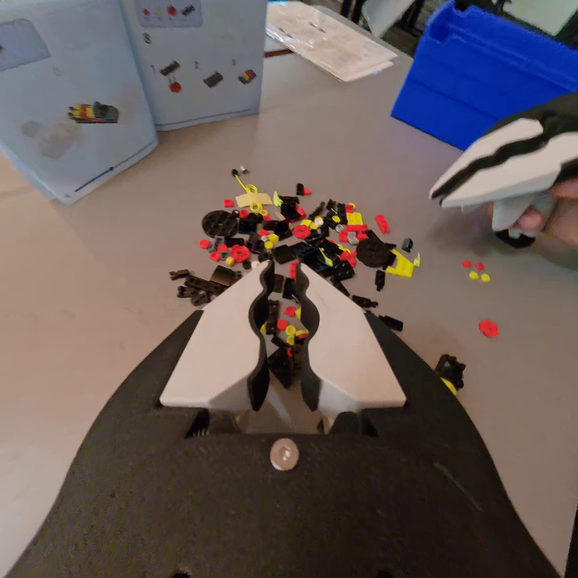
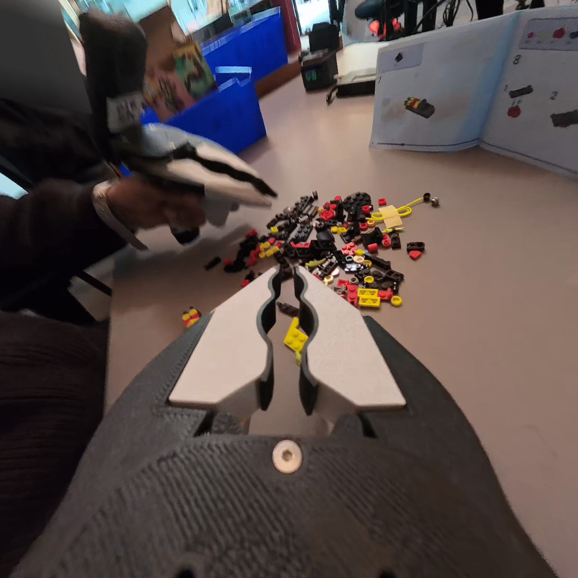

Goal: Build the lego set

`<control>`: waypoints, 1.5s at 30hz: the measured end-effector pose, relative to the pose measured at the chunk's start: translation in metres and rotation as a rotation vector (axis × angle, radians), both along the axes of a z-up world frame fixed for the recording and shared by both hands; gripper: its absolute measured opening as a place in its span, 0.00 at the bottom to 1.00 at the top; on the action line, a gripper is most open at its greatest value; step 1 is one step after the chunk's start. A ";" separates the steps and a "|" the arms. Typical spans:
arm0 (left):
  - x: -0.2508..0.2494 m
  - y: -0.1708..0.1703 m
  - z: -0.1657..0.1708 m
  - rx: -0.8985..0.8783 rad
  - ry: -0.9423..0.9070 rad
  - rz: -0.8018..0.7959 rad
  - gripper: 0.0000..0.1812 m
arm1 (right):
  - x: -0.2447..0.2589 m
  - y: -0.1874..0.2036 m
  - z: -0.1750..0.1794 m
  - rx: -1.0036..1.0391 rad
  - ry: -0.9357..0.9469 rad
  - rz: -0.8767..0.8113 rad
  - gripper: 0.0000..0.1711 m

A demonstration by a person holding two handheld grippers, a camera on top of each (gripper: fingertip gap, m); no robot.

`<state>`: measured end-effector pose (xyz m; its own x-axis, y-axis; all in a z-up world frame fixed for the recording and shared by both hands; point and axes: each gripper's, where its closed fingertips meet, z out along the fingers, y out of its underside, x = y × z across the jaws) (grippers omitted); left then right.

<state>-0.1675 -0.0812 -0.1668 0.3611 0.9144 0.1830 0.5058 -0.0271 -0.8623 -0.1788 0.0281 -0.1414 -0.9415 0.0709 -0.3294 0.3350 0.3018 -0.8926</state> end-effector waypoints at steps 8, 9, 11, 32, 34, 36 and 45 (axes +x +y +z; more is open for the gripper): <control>0.007 0.012 -0.015 -0.167 -0.009 -0.083 0.09 | -0.001 0.002 0.008 -0.080 -0.110 0.006 0.03; 0.006 0.011 -0.017 -0.181 -0.011 -0.074 0.08 | -0.001 0.002 0.008 -0.081 -0.112 0.007 0.03; 0.002 0.008 -0.023 -0.220 -0.028 -0.046 0.05 | 0.000 0.002 0.008 -0.080 -0.116 0.010 0.03; 0.006 0.021 -0.046 -0.473 -0.039 -0.167 0.05 | 0.007 -0.001 0.007 -0.075 -0.110 0.045 0.04; 0.007 0.022 -0.046 -0.467 -0.039 -0.175 0.05 | 0.007 -0.001 0.007 -0.075 -0.111 0.047 0.04; 0.008 0.023 -0.046 -0.460 -0.039 -0.182 0.04 | 0.007 -0.001 0.007 -0.078 -0.114 0.047 0.04; 0.014 0.028 -0.041 -0.414 -0.022 -0.225 0.03 | 0.007 -0.001 0.008 -0.084 -0.124 0.049 0.04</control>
<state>-0.1530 -0.0533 -0.2078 0.5585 0.8116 -0.1712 0.4658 -0.4777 -0.7449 -0.1714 0.0269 -0.1335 -0.8950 -0.0065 -0.4460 0.4308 0.2469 -0.8680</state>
